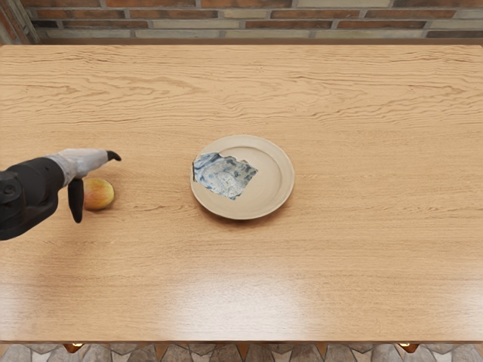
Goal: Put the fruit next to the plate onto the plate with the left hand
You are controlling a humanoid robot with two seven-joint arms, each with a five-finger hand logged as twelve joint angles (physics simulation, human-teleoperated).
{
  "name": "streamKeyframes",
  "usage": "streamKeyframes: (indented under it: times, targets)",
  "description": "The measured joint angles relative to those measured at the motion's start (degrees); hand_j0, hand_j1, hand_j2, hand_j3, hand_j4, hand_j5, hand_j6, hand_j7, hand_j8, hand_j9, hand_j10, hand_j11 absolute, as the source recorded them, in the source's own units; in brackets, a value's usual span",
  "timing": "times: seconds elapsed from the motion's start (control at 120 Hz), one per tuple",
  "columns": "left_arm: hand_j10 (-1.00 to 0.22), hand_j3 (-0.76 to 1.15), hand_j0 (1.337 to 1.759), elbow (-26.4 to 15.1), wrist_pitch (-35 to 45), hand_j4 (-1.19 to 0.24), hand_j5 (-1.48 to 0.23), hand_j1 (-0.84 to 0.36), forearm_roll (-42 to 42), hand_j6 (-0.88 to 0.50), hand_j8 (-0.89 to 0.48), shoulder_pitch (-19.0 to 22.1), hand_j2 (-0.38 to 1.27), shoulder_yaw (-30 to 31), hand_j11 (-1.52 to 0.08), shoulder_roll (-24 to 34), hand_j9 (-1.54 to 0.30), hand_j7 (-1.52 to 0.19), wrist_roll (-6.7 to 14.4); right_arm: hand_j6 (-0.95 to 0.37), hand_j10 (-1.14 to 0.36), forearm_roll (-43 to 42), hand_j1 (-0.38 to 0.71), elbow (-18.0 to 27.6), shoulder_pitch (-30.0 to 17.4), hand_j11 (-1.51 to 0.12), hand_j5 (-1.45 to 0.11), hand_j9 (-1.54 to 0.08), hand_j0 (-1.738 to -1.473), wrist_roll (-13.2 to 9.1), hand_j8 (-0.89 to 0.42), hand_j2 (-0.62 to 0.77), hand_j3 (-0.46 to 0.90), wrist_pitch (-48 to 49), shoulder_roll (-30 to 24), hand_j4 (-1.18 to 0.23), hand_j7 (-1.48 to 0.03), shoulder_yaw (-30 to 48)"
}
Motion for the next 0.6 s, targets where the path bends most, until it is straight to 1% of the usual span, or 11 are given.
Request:
streamKeyframes:
  times: [0.158,0.25,0.6]
  targets:
    - [-0.17,0.0,1.658,0.0,0.35,-0.18,-0.22,0.15,0.35,-0.18,-0.18,0.9,0.04,0.03,-0.22,-0.71,-0.22,-0.22,0.0,-0.01,-0.01,0.0,-0.33,0.0,0.01,-0.02,-0.02,-0.02,-1.658,0.0,-0.01,0.0,0.0,0.0,0.0,-0.01,-0.02,0.0]
    - [-0.21,0.0,1.658,0.0,0.41,-0.21,-0.27,0.11,0.41,-0.21,-0.21,1.22,0.04,0.04,-0.27,-0.73,-0.27,-0.27,0.0,-0.01,-0.01,0.0,-0.33,0.0,0.01,-0.02,-0.02,-0.02,-1.658,0.01,-0.01,0.0,0.0,0.0,0.0,-0.01,-0.02,0.0]
    - [-0.43,0.0,1.658,0.22,0.44,-0.43,-0.55,-0.15,0.46,-0.43,-0.43,1.22,0.1,0.26,-0.55,-0.7,-0.55,-0.55,0.0,-0.01,-0.01,0.0,-0.33,0.08,0.09,-0.02,-0.02,-0.02,-1.658,0.01,-0.01,0.0,0.0,0.0,0.0,-0.01,-0.02,0.0]
